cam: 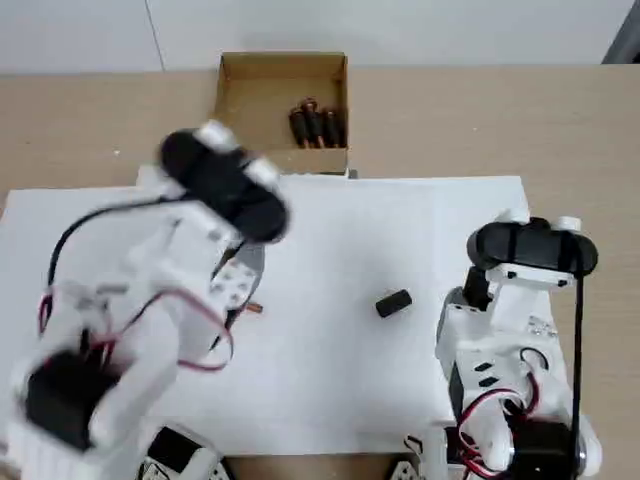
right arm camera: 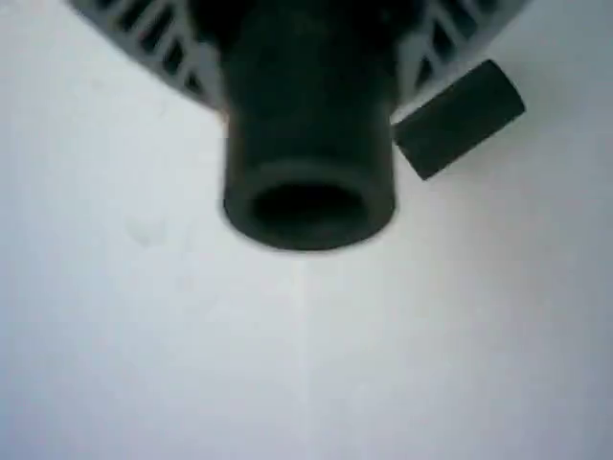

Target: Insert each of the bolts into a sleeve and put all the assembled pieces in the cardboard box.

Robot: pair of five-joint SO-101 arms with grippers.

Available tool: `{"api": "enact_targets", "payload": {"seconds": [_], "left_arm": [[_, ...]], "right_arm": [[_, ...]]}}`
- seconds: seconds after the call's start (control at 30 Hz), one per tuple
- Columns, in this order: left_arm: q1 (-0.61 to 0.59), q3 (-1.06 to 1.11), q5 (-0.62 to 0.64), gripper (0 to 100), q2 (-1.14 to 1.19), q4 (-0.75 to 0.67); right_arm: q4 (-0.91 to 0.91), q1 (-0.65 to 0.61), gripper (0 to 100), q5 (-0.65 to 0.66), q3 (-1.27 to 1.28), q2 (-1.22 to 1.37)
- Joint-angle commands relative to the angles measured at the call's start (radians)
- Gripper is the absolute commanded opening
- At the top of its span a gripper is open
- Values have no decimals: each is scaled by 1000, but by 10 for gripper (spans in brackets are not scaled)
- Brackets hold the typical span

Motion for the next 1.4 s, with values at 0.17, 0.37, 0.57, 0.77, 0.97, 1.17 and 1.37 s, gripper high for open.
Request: {"api": "enact_targets", "payload": {"seconds": [0.17, 0.37, 0.57, 0.77, 0.97, 1.17, 1.37], "left_arm": [[3, 473, 146, 5, -476, -311], [-106, 650, 265, 5, -655, -341], [-141, 720, 422, 5, -721, -359], [-138, 849, 620, 6, -766, -362], [-137, 1012, 701, 6, -859, -500], [-38, 1096, 703, 6, -859, -629], [9, 1102, 704, 6, -859, -713]], "right_arm": [[-82, -33, 2, -11, 97, -25], [-148, -35, 2, 25, 262, -249], [-179, -36, 2, 95, 416, -437], [-231, -157, 2, 60, 470, -403], [-387, -367, 2, 64, 605, -403], [-513, -573, 2, 66, 695, -403], [-544, -722, 2, 68, 717, -403]]}}
